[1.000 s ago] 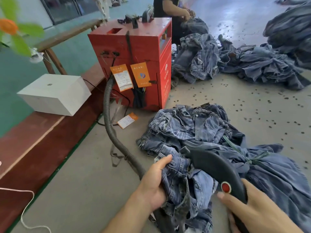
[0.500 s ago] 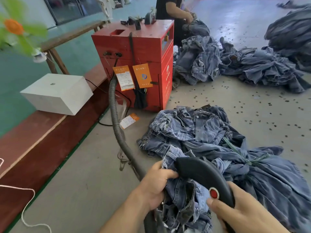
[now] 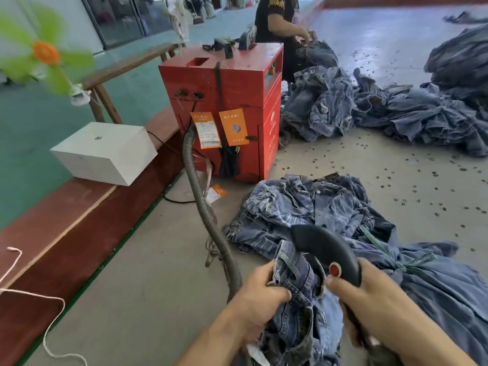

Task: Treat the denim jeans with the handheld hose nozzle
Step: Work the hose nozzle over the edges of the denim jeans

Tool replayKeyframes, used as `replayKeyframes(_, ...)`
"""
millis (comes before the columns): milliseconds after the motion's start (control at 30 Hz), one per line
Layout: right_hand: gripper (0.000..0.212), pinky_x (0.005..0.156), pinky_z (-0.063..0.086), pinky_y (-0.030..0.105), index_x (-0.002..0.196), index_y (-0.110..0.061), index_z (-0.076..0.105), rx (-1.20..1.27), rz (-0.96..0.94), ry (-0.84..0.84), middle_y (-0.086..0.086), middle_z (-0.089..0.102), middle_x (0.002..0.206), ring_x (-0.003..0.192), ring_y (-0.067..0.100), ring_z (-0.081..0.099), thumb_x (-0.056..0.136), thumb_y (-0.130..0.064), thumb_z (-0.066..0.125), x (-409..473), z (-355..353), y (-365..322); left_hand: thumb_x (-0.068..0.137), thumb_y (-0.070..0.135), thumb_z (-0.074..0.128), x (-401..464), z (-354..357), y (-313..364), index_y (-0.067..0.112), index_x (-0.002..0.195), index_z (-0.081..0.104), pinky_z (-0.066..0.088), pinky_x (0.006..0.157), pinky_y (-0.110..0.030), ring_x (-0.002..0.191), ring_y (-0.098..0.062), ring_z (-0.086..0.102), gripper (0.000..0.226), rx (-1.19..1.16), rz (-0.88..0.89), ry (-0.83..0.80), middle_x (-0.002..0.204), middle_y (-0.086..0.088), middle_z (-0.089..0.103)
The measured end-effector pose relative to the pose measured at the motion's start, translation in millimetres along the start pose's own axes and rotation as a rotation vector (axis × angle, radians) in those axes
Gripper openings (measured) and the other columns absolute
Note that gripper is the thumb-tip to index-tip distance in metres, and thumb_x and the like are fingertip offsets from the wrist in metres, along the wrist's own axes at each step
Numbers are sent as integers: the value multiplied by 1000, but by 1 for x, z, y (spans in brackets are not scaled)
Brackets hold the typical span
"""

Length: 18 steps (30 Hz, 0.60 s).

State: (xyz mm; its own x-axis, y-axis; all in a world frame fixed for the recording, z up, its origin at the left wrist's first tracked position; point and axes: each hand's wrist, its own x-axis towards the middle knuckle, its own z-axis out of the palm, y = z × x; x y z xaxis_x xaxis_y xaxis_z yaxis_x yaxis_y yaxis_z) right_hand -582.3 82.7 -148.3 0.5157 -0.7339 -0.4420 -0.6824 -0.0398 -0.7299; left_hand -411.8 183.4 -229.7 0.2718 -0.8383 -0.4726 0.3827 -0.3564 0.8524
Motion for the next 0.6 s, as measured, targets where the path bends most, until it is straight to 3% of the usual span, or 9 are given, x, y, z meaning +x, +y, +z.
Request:
replayKeyframes(67,28,58,42,31,98,-16,58,24,13,46,2,61,65,54,16,57,95,-41,70,-1,-10,3,75,-7,55,3,-5,-2,25,109,75,62,86,-48,100,-35,75,51,-12,0,18,106,-16,78)
replayKeyframes(200,24,59,45,16,101,-36,60,-46,-19,-27,-17,72,77,63,-3,66,87,-52,74,-19,0,5,72,-7,51,9,-6,0,31,108,76,56,99,-53,109,-36,72,59,80,59,15,108,-10,78)
replayKeyframes(267,26,56,43,21,100,-29,60,-25,-21,-96,-9,67,67,56,5,62,90,-50,71,-14,5,2,73,-6,51,9,-1,-2,33,111,75,53,101,-55,113,-42,68,60,92,64,14,110,-12,78)
replayKeyframes(367,33,52,41,24,99,-11,55,44,14,-98,-2,56,60,49,14,54,97,-41,68,-1,-1,-4,78,-6,53,9,-4,-7,37,121,73,62,86,-47,102,-33,75,64,71,17,58,106,-11,79)
replayKeyframes(433,35,48,41,24,100,-8,54,91,37,-69,-1,55,57,47,17,53,98,-41,68,-1,-5,-4,80,-6,55,8,-11,-5,22,138,61,57,94,-60,103,-40,73,64,56,-10,99,111,-17,77)
replayKeyframes(500,33,49,38,21,98,-13,59,48,19,7,-6,56,54,46,10,52,95,-44,69,-5,-6,3,80,-1,58,8,-14,-4,16,144,54,46,101,-72,101,-41,67,67,73,-24,110,115,-21,71)
replayKeyframes(600,23,50,40,14,101,-28,62,31,-10,31,-11,69,65,52,1,60,91,-45,72,-13,-8,7,77,-2,59,9,-13,-3,19,137,61,52,102,-61,111,-38,70,64,7,-20,98,120,-19,73)
